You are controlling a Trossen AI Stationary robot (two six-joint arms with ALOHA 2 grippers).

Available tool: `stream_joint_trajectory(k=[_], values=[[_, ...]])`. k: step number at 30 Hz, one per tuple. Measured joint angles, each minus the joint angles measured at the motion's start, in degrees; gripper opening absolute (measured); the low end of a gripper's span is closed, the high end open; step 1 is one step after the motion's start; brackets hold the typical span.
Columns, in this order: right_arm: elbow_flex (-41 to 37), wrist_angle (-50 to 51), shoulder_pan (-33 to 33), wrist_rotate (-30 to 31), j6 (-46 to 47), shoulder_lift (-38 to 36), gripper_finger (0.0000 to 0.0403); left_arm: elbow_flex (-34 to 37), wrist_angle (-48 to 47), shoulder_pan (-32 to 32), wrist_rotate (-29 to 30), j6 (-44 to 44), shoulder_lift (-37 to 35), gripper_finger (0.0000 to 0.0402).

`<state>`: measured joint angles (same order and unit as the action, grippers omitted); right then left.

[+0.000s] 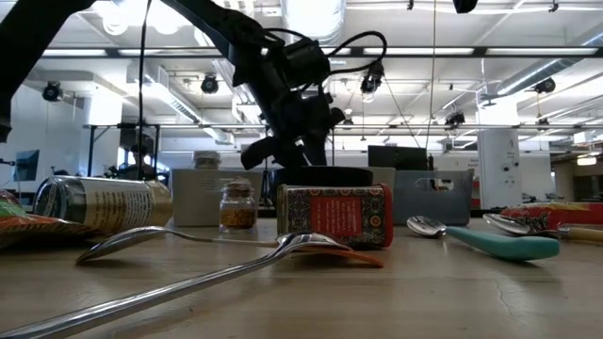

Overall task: Pick & Place Food Item
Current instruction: Put the gold seasoning bottle into the left white bin

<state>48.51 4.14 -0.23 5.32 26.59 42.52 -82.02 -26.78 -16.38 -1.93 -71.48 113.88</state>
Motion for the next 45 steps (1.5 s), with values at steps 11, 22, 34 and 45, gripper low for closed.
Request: stream_joint_trajectory(k=[11, 22, 34, 45], values=[[0.0, 0.0, 0.0, 0.0, 0.0, 0.0, 0.0196, 0.0, -0.7, 0.2, -0.2, 4.8, -1.7, 0.0126], [0.0, 0.0, 0.0, 0.2, -0.2, 0.2, 0.0196, 0.0, -1.5, 1.5, -2.2, 38.6, -9.3, 0.0126], [0.1, 0.1, 0.9, 1.3, -0.1, 5.3, 0.0196, 0.0, -25.2, 5.7, -2.2, 86.9, -17.6, 0.0126], [11.8, 9.7, 6.3, 1.0, 1.8, 14.2, 0.0196, 0.0, -43.9, 15.0, 1.8, 113.2, -23.2, 0.0126]])
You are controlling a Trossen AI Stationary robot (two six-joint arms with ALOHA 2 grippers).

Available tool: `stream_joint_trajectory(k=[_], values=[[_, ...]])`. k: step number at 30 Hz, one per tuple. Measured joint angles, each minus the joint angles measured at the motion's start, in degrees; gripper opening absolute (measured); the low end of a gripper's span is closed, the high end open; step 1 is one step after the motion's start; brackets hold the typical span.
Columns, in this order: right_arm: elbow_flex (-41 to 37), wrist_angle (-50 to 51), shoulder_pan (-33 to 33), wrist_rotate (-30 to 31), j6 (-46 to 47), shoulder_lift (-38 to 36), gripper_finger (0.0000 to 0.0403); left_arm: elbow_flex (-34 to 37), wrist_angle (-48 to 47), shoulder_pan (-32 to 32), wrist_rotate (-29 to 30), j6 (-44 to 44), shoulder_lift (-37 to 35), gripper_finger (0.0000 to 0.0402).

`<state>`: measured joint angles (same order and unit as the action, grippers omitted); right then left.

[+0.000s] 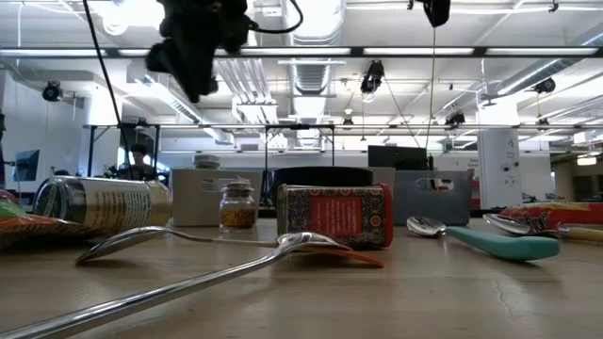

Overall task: Pick & Place Food Item
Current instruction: Put the gold seasoning bottle into the left white bin

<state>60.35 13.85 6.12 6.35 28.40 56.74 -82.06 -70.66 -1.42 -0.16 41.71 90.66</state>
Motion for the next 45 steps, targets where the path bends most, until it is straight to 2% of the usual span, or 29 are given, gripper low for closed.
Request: stream_joint_trajectory(k=[4, 10, 15, 20, 24, 32, 36, 40, 45], values=[[6.4, 5.3, 0.7, 0.1, -0.2, 3.4, 0.0196, 1.7, -1.0, 2.9, 0.4, 7.4, 0.0, 0.0126], [13.0, 6.6, 0.7, 2.7, -1.8, 6.1, 0.0196, 10.5, -0.8, 6.4, 0.5, 14.3, -0.4, 0.0126], [14.6, 8.7, 0.8, 2.8, -2.9, 5.9, 0.0196, 17.8, 0.6, 9.2, -2.8, 20.5, -3.5, 0.0126], [14.3, 10.3, 0.8, 2.8, -2.9, 5.4, 0.0196, 22.4, 8.2, 11.3, -5.0, 25.7, -9.1, 0.0132], [14.3, 10.3, 0.8, 2.8, -2.8, 6.0, 0.0196, 25.4, 14.3, 11.6, -6.8, 27.8, -12.6, 0.0171], [14.3, 10.5, 0.8, 2.7, -2.9, 6.3, 0.0196, 29.9, 15.7, 11.7, -7.6, 29.5, -13.1, 0.0302], [14.3, 10.5, 0.8, 2.7, -3.1, 6.3, 0.0196, 31.8, 18.3, 11.7, -6.5, 29.5, -12.9, 0.0354], [14.3, 11.0, 0.8, 2.6, -3.1, 6.3, 0.0196, 34.7, 22.8, 11.7, -5.5, 29.5, -12.9, 0.0384], [14.3, 11.1, 0.8, 2.6, -3.2, 6.3, 0.0196, 39.0, 28.1, 11.7, -5.0, 30.6, -12.8, 0.0392]])
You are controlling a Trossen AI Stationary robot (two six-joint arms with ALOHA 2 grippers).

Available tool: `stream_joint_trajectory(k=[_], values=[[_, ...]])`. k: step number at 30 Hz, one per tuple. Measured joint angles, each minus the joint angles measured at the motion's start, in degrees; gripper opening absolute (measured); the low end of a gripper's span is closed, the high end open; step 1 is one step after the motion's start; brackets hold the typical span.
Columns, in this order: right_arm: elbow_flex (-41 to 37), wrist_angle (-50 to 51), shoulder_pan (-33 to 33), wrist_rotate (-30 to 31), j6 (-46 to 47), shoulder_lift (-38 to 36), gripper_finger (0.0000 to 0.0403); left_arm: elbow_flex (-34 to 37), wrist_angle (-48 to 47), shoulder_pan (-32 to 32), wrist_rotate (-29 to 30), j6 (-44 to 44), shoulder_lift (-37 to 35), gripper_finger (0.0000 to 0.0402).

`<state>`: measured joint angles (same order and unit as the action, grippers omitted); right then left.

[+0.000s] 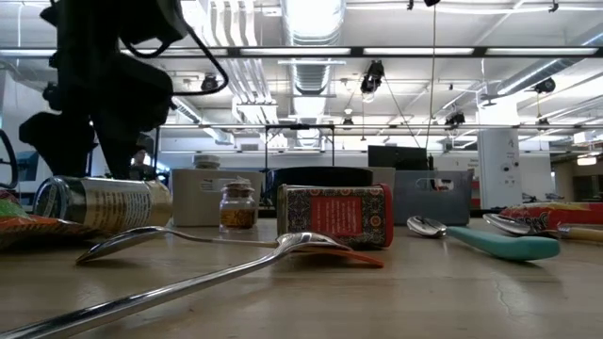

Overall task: Pick & Place Food Item
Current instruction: Put the gold seasoning bottle into the left white bin

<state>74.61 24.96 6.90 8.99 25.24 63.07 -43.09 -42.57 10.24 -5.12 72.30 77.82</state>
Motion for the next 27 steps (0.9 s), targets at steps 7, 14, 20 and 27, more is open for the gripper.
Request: stream_joint_trajectory(k=[7, 14, 20, 27], values=[[0.0, 0.1, 0.0, 0.0, -0.4, 0.0, 0.0196, 3.2, 4.1, 0.0, 2.5, -0.1, 0.0, 0.0392], [0.0, 0.1, 0.0, -0.1, -0.4, 0.0, 0.0196, 3.4, 4.2, 0.0, 4.1, -0.5, 0.0, 0.0392], [0.0, 0.1, 0.0, -0.1, -0.7, 0.0, 0.0196, 4.0, 4.9, 0.0, 4.3, -0.2, 2.3, 0.0392], [0.0, 0.1, 0.0, -0.5, -0.9, 0.0, 0.0196, 3.6, 5.5, 0.0, 4.3, -0.3, 4.1, 0.0392]])
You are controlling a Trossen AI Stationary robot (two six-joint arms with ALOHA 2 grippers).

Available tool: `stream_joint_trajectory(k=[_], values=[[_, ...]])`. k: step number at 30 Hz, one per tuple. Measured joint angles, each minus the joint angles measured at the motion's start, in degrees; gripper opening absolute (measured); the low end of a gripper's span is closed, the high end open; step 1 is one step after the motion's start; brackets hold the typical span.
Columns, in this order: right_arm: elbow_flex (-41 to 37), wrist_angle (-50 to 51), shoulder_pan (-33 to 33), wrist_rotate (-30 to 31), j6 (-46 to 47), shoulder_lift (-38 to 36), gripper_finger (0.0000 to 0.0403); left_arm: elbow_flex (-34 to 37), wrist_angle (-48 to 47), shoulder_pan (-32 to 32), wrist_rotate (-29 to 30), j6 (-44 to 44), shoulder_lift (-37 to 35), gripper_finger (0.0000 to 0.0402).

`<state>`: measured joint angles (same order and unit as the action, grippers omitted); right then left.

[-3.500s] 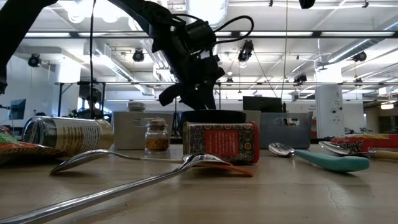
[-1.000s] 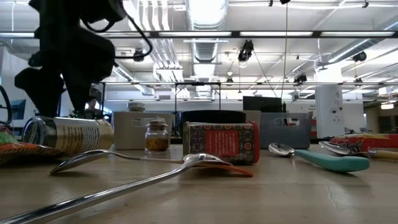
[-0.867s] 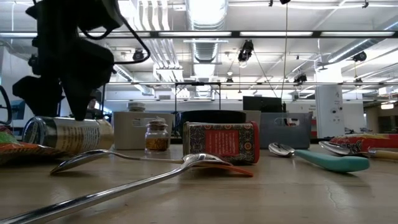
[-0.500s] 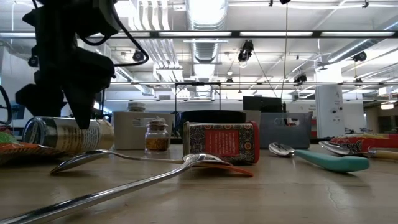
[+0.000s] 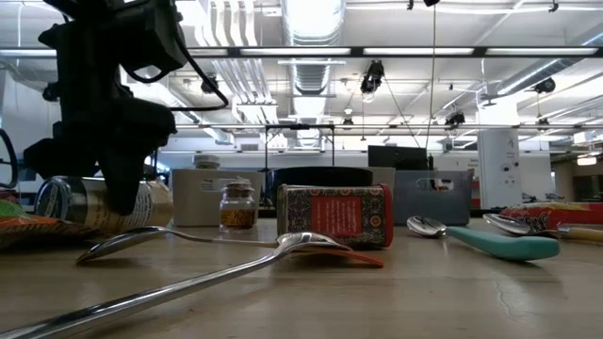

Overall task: Pick & Place Food Item
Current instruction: Put the gold seasoning bottle into the left white bin

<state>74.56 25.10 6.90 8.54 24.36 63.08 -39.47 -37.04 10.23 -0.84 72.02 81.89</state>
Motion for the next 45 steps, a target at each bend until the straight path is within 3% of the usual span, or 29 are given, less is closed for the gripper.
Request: stream_joint_trajectory(k=[11, 23, 33, 45], values=[[0.0, 0.0, 0.0, 0.0, -1.1, 0.0, 0.0196, -0.9, 0.2, -0.8, 2.7, -0.2, -0.1, 0.0392], [0.0, 0.0, 0.0, -0.1, -1.1, 0.0, 0.0196, -0.8, 2.0, -6.9, 5.0, -4.0, -0.1, 0.0392], [0.0, 0.0, 0.0, -1.3, -1.0, 0.0, 0.0196, -0.8, 2.8, -10.0, 4.5, -13.1, 0.1, 0.0392], [0.0, 0.0, 0.0, -1.2, -1.0, 0.0, 0.0196, -0.7, 3.0, -10.0, 2.4, -15.3, 0.1, 0.039]])
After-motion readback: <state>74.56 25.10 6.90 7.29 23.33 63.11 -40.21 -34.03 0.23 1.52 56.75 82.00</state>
